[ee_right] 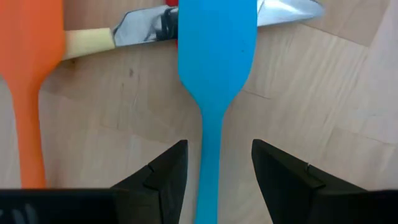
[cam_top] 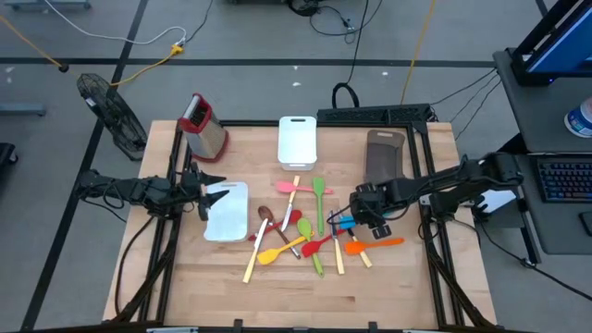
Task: Pick & Place Kitchen Items
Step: Put the blue spatula into the black bin
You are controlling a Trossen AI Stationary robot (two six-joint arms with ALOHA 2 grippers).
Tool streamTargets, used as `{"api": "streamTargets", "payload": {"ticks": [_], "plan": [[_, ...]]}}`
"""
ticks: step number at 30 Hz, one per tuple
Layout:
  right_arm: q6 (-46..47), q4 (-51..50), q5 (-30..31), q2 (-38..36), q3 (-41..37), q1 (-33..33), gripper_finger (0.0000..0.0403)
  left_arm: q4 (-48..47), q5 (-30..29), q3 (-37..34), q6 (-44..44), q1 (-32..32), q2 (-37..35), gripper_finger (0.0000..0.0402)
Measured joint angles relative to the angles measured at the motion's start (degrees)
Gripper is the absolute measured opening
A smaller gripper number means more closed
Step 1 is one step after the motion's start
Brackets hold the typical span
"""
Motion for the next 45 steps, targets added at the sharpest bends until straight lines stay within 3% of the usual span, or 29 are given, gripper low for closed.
{"api": "streamTargets", "payload": {"ticks": [16,32,39,45], "plan": [[1.94,3.31,0.18,3.18,-3.06,0.00,0.0167,0.01,0.02,-0.02,0.05,-0.01,0.00,0.0218],[5.99,5.93,-1.42,2.85,-3.32,0.04,0.0085,-0.04,0.00,-0.02,0.11,-0.02,0.00,0.0218],[6.21,6.37,-1.49,2.90,-3.32,0.04,0.0027,-0.04,0.00,-0.02,0.13,-0.01,0.00,0.0218],[6.19,5.95,-1.46,1.73,-3.32,0.04,0.0023,-0.04,0.00,-0.02,0.16,-0.02,0.00,0.0218]]}}
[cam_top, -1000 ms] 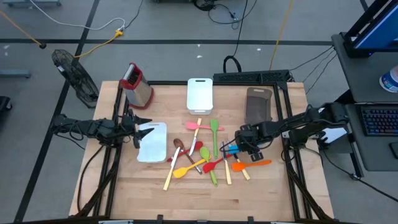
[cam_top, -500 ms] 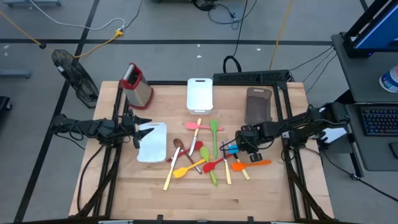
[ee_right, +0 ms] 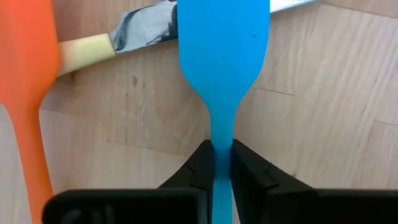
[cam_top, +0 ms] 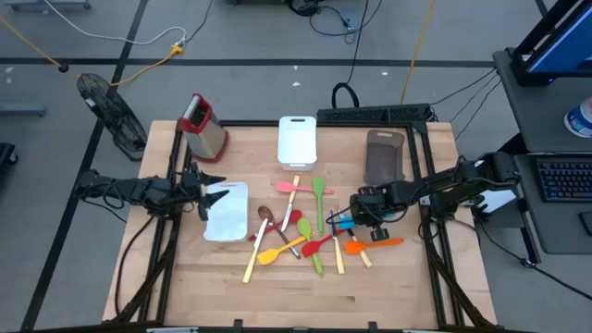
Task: Pick & Place Kitchen Items
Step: Put the blue spatula into the black bin
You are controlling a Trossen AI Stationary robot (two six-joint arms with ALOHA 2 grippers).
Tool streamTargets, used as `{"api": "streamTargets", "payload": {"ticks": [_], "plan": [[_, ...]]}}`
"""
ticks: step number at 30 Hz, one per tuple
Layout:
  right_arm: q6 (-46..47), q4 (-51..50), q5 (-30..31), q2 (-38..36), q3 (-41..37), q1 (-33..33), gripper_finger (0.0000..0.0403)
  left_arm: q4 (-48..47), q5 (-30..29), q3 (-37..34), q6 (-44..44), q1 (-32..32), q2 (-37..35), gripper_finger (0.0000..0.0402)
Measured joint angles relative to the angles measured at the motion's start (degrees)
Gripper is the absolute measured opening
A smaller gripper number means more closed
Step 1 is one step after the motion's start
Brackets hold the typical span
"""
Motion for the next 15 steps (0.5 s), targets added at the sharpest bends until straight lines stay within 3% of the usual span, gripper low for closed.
{"api": "streamTargets", "payload": {"ticks": [15], "plan": [[5.79,-1.62,-1.82,-7.19,-0.11,-0.07,0.0023,0.00,-0.02,0.00,0.04,0.01,0.00,0.0218]]}}
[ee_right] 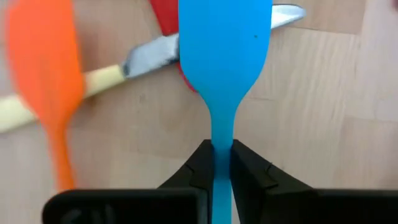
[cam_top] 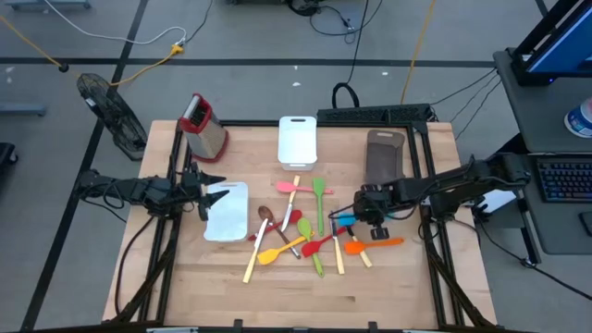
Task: Pick & Place Kitchen Items
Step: Put the blue spatula into the black bin
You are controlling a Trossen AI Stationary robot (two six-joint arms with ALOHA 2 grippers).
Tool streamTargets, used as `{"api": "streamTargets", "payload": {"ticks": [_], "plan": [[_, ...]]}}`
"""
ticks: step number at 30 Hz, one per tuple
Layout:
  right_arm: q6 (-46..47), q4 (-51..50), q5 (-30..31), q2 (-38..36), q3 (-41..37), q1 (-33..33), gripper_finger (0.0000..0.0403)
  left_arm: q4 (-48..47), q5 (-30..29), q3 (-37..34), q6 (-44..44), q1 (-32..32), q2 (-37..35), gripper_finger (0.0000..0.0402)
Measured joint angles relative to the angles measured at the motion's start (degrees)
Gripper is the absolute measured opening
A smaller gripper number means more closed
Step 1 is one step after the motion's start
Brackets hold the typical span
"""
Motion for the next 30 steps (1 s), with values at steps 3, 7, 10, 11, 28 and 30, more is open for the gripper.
{"api": "streamTargets", "payload": {"ticks": [3,7,10,11,28,30], "plan": [[4.10,-0.05,-2.70,-2.25,0.00,0.00,0.0023,0.02,-0.02,0.00,0.00,0.00,0.00,0.0218],[11.94,-0.58,-6.85,-5.47,0.80,0.00,0.0023,0.02,-0.02,0.00,-0.02,0.00,0.00,0.0218],[17.40,-0.71,-8.26,-7.99,2.51,0.00,0.0023,0.02,-0.02,0.01,-0.02,-0.01,0.00,0.0218],[18.89,-0.62,-8.74,-8.94,3.12,0.00,0.0023,0.02,-0.02,0.00,-0.02,0.00,0.00,0.0218],[40.70,6.05,-12.13,-20.30,8.90,-3.85,0.0023,0.02,-0.02,0.00,-0.02,-0.02,0.00,0.0218],[42.83,8.53,-12.99,-21.04,8.90,-3.87,0.0023,0.04,-0.02,0.00,-0.02,-0.01,0.00,0.0218]]}}
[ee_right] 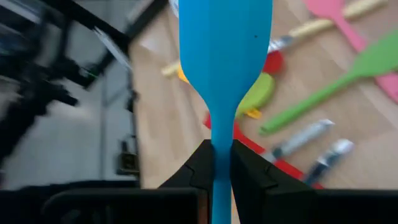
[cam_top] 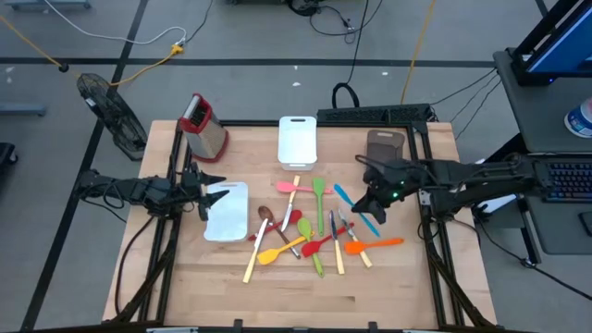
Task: Pick & Place Kitchen Items
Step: Put the blue spatula into the black bin
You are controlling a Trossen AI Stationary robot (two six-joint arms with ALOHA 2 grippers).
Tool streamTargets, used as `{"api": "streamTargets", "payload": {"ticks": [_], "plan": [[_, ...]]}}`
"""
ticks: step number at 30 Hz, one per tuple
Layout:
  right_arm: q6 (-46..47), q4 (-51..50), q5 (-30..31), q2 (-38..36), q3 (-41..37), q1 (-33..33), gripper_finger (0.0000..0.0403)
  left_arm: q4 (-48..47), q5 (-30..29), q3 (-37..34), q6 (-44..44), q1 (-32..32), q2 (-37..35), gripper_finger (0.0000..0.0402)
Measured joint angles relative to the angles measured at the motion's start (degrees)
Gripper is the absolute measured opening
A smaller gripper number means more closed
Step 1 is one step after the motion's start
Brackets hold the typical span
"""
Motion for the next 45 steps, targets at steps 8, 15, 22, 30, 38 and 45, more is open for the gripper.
{"api": "streamTargets", "payload": {"ticks": [8,15,22,30,38,45], "plan": [[1.45,17.98,-13.95,-0.96,0.00,-0.02,0.0024,0.00,0.00,0.00,-0.13,0.00,0.00,0.0218],[-3.58,32.47,-21.64,-0.96,-0.02,0.09,0.0023,0.00,0.00,0.01,-0.16,0.01,0.00,0.0218],[-4.63,35.33,-22.69,-0.94,-0.02,0.10,0.0024,0.02,0.00,0.02,-1.22,-0.01,0.00,0.0218],[8.18,24.70,-16.37,-0.94,-0.02,-1.17,0.0023,0.04,0.00,0.00,-1.27,-0.01,0.00,0.0218],[15.98,6.18,-14.94,-0.96,-0.07,-9.30,0.0023,0.02,0.00,0.00,-1.27,-0.01,0.00,0.0218],[15.81,-1.57,-14.86,-2.34,-0.07,-22.61,0.0024,0.02,0.00,0.00,-1.03,-0.01,0.00,0.0218]]}}
